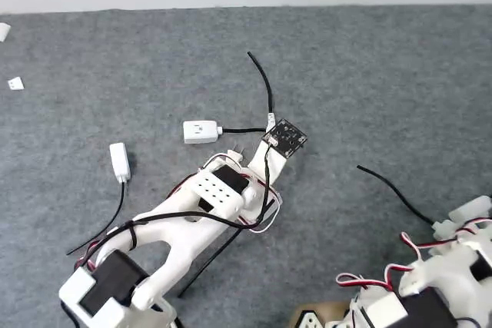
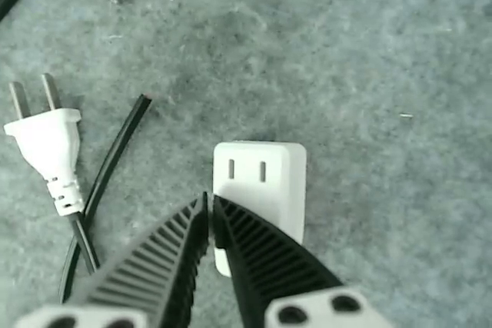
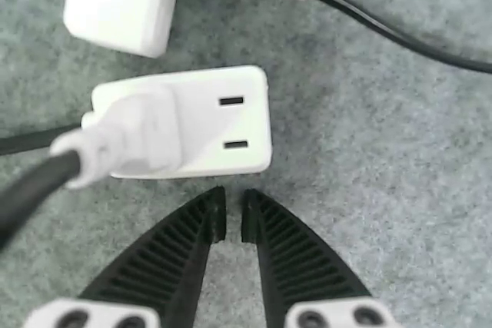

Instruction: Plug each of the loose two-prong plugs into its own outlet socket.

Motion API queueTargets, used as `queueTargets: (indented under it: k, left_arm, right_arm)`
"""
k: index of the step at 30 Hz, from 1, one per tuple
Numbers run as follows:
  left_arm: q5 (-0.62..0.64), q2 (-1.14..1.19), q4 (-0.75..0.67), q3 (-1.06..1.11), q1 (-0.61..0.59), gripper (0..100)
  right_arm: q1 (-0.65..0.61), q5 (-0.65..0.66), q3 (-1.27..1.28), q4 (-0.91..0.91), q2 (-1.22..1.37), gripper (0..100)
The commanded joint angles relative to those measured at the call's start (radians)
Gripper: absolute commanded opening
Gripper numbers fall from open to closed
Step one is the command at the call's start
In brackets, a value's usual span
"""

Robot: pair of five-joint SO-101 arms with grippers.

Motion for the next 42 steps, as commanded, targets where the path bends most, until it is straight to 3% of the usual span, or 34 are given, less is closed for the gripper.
queueTargets:
  k: [1, 4, 11, 28, 35, 42]
  left_arm:
    - [0.0, -0.026, 0.015, -0.001, 0.026, 2]
    - [0.0, -0.064, 0.014, -0.005, 0.018, 2]
    - [0.0, -0.183, 0.034, 0.041, 0.018, 19]
    - [-0.009, -0.184, 0.032, 0.062, 0.02, 20]
    - [-0.14, -0.026, 0.041, -0.012, 0.018, 20]
    - [-0.164, 0.031, 0.078, -0.054, 0.021, 19]
  right_arm:
    - [-0.018, 0.008, -0.005, -0.013, -0.004, 4.5]
    - [-0.018, 0.006, -0.005, -0.013, -0.004, 4.5]
    - [-0.018, 0.006, -0.005, -0.013, -0.004, 4.5]
    - [-0.019, 0.009, -0.005, -0.008, -0.004, 4.5]
    - [-0.019, 0.011, -0.005, -0.008, -0.004, 4.5]
    - [-0.019, 0.011, -0.005, -0.008, -0.004, 4.5]
